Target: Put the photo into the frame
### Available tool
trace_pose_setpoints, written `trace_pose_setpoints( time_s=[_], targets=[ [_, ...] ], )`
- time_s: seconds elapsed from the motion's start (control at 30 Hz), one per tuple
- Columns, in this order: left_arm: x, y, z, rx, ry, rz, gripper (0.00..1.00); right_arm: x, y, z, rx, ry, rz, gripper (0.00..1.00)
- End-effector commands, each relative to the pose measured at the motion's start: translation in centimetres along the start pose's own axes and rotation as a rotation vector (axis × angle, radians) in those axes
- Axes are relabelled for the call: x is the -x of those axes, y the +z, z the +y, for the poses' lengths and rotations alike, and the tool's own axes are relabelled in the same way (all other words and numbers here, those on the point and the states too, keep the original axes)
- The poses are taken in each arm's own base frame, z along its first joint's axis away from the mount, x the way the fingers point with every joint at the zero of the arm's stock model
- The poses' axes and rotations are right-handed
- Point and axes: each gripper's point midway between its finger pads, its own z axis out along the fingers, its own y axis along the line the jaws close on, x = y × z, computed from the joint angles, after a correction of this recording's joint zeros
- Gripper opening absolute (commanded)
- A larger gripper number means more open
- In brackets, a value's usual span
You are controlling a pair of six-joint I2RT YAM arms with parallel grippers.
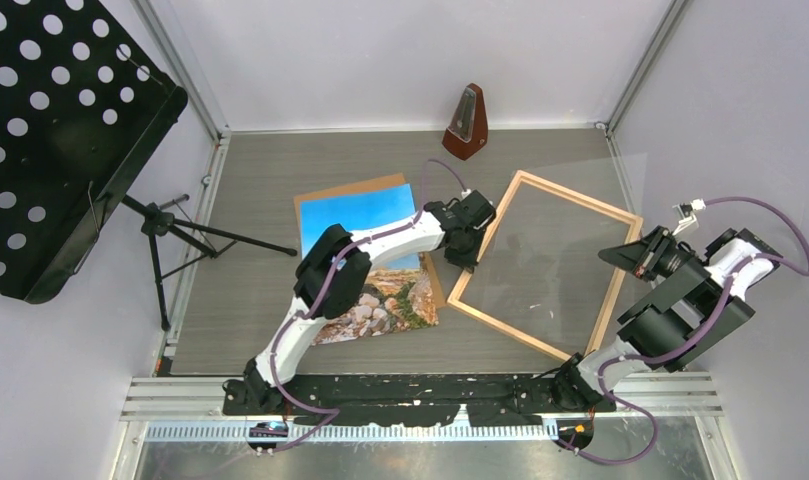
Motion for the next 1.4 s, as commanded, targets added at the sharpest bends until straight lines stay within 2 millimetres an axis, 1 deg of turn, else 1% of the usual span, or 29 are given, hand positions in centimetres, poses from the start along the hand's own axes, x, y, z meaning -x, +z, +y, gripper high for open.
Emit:
trace_pose_setpoints(
  time_s=[0.0, 0.1, 0.13, 0.17, 0.2, 0.23, 0.27, 0.3, 0.33, 0.4, 0.5, 0.63, 0.8, 0.9, 1.07, 1.3, 1.37],
  targets=[
    [-3.3, -0.7, 1.8, 0.087, -0.106, 0.086, 0.00, 0.7, 0.8, -0.3, 0.046, -0.003, -0.028, 0.06],
    [-3.9, -0.9, 2.2, 0.105, -0.137, 0.090, 0.00, 0.5, 1.4, -0.5, 0.054, 0.018, -0.018, 0.06],
    [-4.2, -1.0, 2.3, 0.109, -0.146, 0.093, 0.00, 0.7, 1.5, -0.8, 0.049, -0.001, -0.021, 0.06],
    [-4.3, -1.2, 2.4, 0.115, -0.156, 0.094, 0.00, 0.7, 1.7, -0.7, 0.048, 0.022, -0.022, 0.06],
    [-4.4, -1.3, 2.5, 0.118, -0.165, 0.093, 0.00, 0.9, 1.8, -1.1, 0.041, 0.000, -0.026, 0.06],
    [-4.7, -1.5, 2.6, 0.118, -0.174, 0.096, 0.00, 0.8, 2.0, -0.9, 0.041, 0.028, -0.023, 0.06],
    [-4.9, -1.6, 2.7, 0.119, -0.186, 0.100, 0.00, 1.1, 2.2, -1.4, 0.032, 0.001, -0.030, 0.06],
    [-5.2, -1.7, 2.8, 0.119, -0.196, 0.105, 0.00, 1.0, 2.4, -1.2, 0.035, 0.025, -0.028, 0.06],
    [-5.5, -1.9, 2.8, 0.117, -0.208, 0.109, 0.00, 1.3, 2.6, -1.5, 0.031, 0.001, -0.035, 0.06],
    [-6.4, -1.9, 3.0, 0.117, -0.238, 0.125, 0.00, 1.5, 3.0, -1.5, 0.038, 0.009, -0.041, 0.06],
    [-7.4, -2.1, 3.1, 0.101, -0.281, 0.146, 0.00, 2.0, 3.4, -1.5, 0.052, 0.023, -0.052, 0.06],
    [-8.1, -2.3, 2.9, 0.093, -0.318, 0.169, 0.00, 2.2, 3.9, -1.6, 0.063, 0.045, -0.052, 0.06],
    [-8.6, -2.3, 2.7, 0.082, -0.344, 0.194, 0.00, 1.6, 5.1, -1.5, 0.081, 0.075, -0.022, 0.06],
    [-9.0, -2.4, 2.4, 0.068, -0.363, 0.212, 0.00, 1.8, 5.8, -2.0, 0.072, 0.062, -0.023, 0.06],
    [-9.7, -2.5, 1.7, 0.032, -0.391, 0.245, 0.00, 2.0, 6.8, -2.2, 0.074, 0.092, -0.033, 0.06],
    [-10.0, -2.4, 1.3, 0.007, -0.393, 0.261, 0.00, 1.7, 7.2, -2.6, 0.078, 0.174, -0.026, 0.06],
    [-9.8, -2.3, 1.3, 0.002, -0.387, 0.259, 0.04, 1.6, 7.2, -2.5, 0.078, 0.181, -0.021, 0.06]
  ],
)
